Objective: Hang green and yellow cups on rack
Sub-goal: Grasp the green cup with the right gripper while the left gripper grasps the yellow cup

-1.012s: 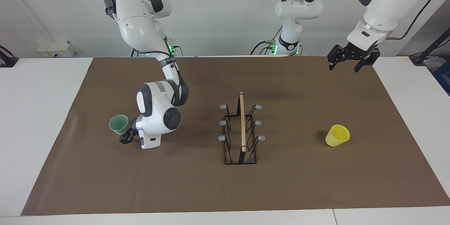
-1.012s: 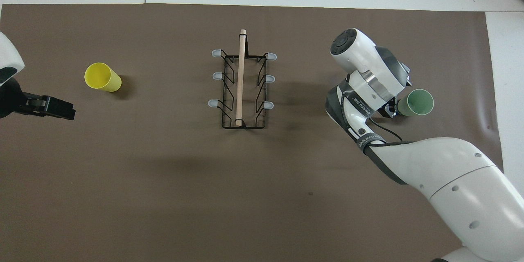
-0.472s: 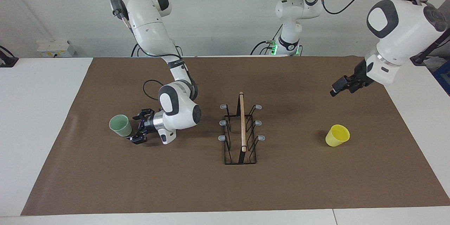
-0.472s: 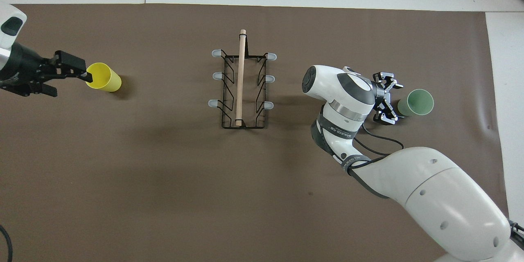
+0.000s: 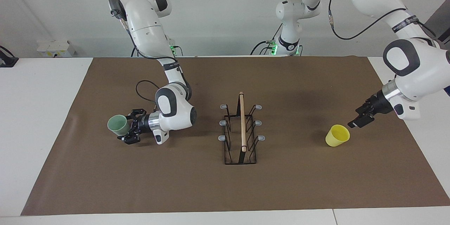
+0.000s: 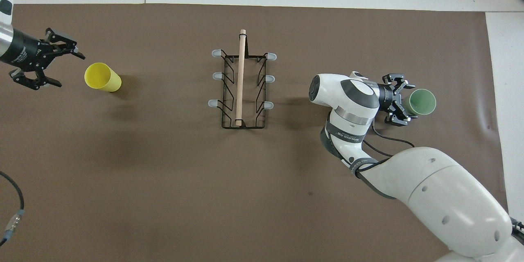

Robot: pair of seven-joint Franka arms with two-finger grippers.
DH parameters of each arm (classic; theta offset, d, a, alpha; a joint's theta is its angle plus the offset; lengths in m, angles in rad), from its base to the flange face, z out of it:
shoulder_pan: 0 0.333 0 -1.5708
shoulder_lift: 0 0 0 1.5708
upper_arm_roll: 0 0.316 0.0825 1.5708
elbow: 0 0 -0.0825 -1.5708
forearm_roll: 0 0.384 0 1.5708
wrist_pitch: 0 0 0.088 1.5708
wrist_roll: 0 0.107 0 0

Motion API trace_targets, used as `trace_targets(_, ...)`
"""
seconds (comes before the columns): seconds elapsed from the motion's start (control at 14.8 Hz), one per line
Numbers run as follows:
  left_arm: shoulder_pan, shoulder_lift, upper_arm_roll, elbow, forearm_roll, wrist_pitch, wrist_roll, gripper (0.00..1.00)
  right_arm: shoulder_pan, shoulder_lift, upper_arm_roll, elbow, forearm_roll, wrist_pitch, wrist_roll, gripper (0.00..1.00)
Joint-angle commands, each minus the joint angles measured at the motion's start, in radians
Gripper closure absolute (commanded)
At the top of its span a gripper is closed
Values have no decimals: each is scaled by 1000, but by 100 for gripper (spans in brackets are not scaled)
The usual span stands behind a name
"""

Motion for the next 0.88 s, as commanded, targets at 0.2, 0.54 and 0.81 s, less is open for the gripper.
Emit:
trace_targets(0.2, 82, 233, -2, 165, -89, 133, -289, 0, -39, -44, 13, -103, -91, 12, 53, 0)
trace_targets(0.54, 153, 158, -8, -83, -306, 354, -328, 0, -43, -45, 15, -106, -96, 10, 85, 100)
trace_targets(0.81, 131, 86, -13, -260, -388, 352, -387, 0, -37, -56, 15, -3, -6, 1, 107, 100)
